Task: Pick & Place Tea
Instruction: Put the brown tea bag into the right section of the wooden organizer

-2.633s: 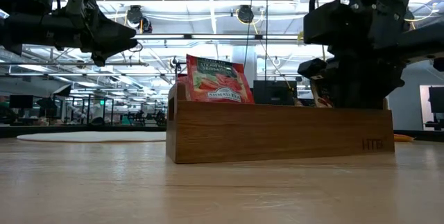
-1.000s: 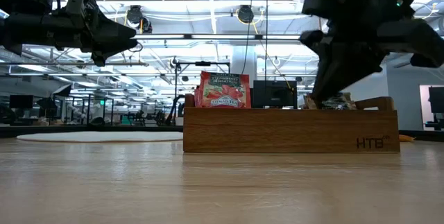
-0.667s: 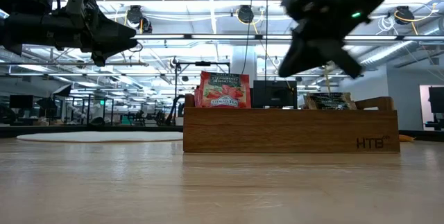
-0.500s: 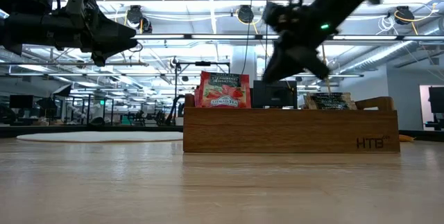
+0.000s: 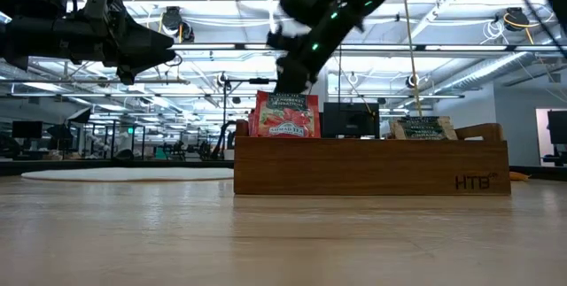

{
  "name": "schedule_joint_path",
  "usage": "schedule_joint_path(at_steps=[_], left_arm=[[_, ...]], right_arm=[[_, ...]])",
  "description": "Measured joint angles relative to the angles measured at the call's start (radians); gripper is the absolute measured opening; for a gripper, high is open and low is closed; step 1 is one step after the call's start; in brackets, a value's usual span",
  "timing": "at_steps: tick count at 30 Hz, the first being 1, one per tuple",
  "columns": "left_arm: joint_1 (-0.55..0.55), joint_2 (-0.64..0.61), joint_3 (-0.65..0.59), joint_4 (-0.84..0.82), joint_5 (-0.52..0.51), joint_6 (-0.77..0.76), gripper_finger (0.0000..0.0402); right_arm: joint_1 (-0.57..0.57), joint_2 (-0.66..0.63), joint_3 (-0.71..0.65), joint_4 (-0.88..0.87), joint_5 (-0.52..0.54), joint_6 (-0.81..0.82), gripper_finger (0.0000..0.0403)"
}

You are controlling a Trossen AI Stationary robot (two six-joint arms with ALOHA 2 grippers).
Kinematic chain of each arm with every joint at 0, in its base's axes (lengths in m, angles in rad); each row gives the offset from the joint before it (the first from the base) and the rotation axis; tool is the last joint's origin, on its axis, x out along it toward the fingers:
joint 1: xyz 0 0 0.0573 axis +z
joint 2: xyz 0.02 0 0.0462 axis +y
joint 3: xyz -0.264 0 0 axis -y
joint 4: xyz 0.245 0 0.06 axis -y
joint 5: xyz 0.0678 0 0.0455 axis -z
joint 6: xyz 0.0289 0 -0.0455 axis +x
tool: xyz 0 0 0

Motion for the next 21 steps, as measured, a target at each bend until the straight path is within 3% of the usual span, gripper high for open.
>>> schedule_joint_path(at_steps=[4, 10, 14, 21], left_arm=[[0.0, 0.0, 0.0, 0.0, 0.0, 0.0, 0.0166], [0.0, 0.0, 0.0, 0.0, 0.0, 0.0, 0.0166], [0.0, 0.0, 0.0, 0.0, 0.0, 0.0, 0.0166], [0.0, 0.0, 0.0, 0.0, 0.0, 0.0, 0.0166]], right_arm=[[-0.059, 0.16, 0.128, -0.115, -0.044, 0.017, 0.0216], [-0.113, 0.303, 0.186, -0.17, -0.045, 0.06, 0.0212], [-0.131, 0.323, 0.187, -0.179, -0.022, 0.073, 0.0216], [-0.153, 0.325, 0.187, -0.211, -0.075, 0.082, 0.0198]])
